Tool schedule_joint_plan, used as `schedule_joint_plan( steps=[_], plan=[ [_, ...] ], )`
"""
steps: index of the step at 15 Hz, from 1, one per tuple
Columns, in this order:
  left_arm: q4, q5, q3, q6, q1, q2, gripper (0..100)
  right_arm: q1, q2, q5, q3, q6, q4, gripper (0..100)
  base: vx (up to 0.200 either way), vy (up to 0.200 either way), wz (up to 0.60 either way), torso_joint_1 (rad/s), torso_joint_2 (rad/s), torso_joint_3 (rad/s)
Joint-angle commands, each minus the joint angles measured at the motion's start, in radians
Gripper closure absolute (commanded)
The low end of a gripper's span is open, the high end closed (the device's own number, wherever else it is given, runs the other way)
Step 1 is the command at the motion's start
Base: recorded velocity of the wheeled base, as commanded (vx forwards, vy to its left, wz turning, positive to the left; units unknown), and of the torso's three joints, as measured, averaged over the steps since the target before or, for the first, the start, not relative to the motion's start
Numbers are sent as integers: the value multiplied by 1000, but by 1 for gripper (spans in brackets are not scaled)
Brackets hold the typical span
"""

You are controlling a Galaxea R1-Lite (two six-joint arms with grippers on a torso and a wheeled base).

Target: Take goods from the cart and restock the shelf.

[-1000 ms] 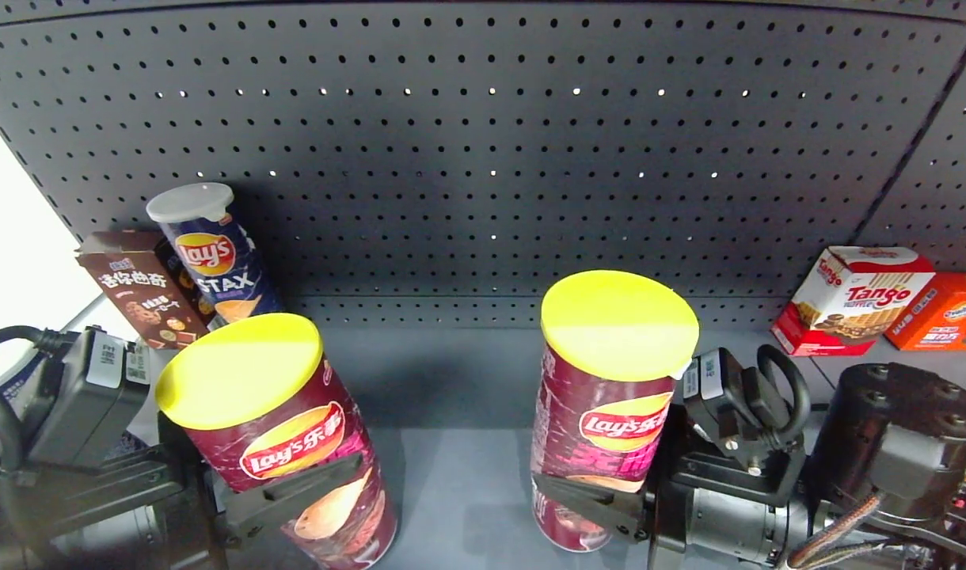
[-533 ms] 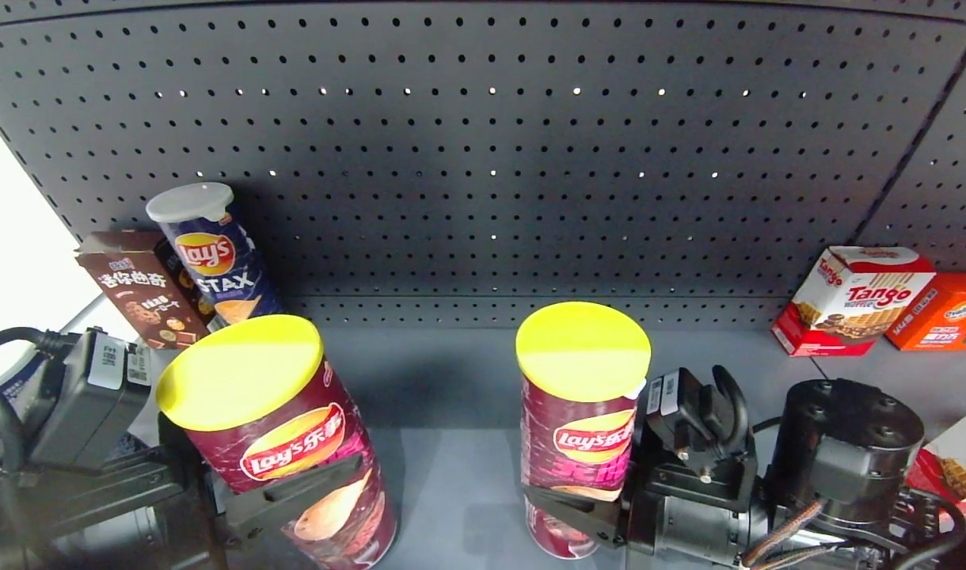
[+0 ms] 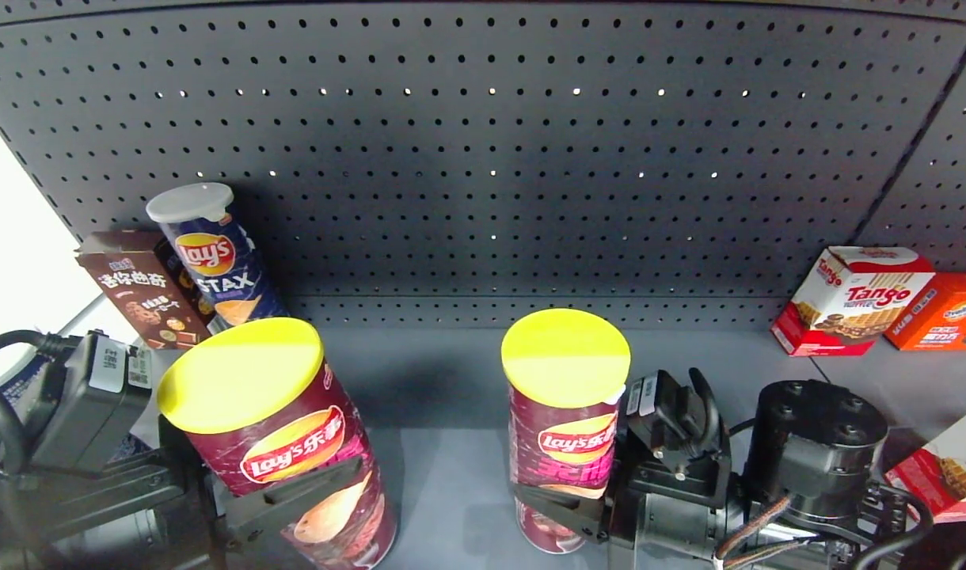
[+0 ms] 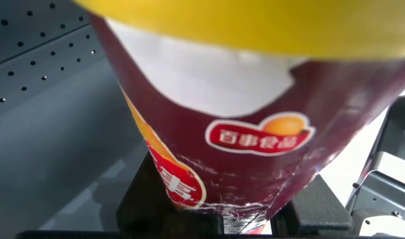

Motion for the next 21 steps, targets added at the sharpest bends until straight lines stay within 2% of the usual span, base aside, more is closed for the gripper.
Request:
schedule_joint_plan(
  steps=[1,3,4,8,10,15,17,19,21],
  plan=[
    [0,0,0,0,0,1,100,0,7,-1,3,-1,4,100,0,0,0,0,0,0],
    [0,-2,1,0,-2,1,100,2,4,-1,11,-4,2,100,0,0,0,0,0,0],
    [0,0,10,0,-2,0,100,2,1,-2,16,-10,2,0,0,0,0,0,0,0],
    [0,0,26,0,-2,-14,100,-1,-20,-16,17,-16,2,0,0,0,0,0,0,0],
    [0,-2,24,0,-2,-17,100,-1,-57,-56,31,-16,4,0,0,0,0,0,0,0],
    [0,-2,23,0,-2,-20,100,-23,-275,-54,174,-22,15,0,0,0,0,0,0,0],
    [0,-2,26,-2,-2,-31,100,-17,-462,-54,264,-30,19,0,0,0,0,0,0,0],
    [-5,0,15,-29,-2,-34,100,-23,-611,-59,284,-50,75,0,0,0,0,0,0,0],
    [-5,0,13,-29,-2,-32,100,-49,-784,-142,272,-51,234,0,0,0,0,0,0,0]
  ],
)
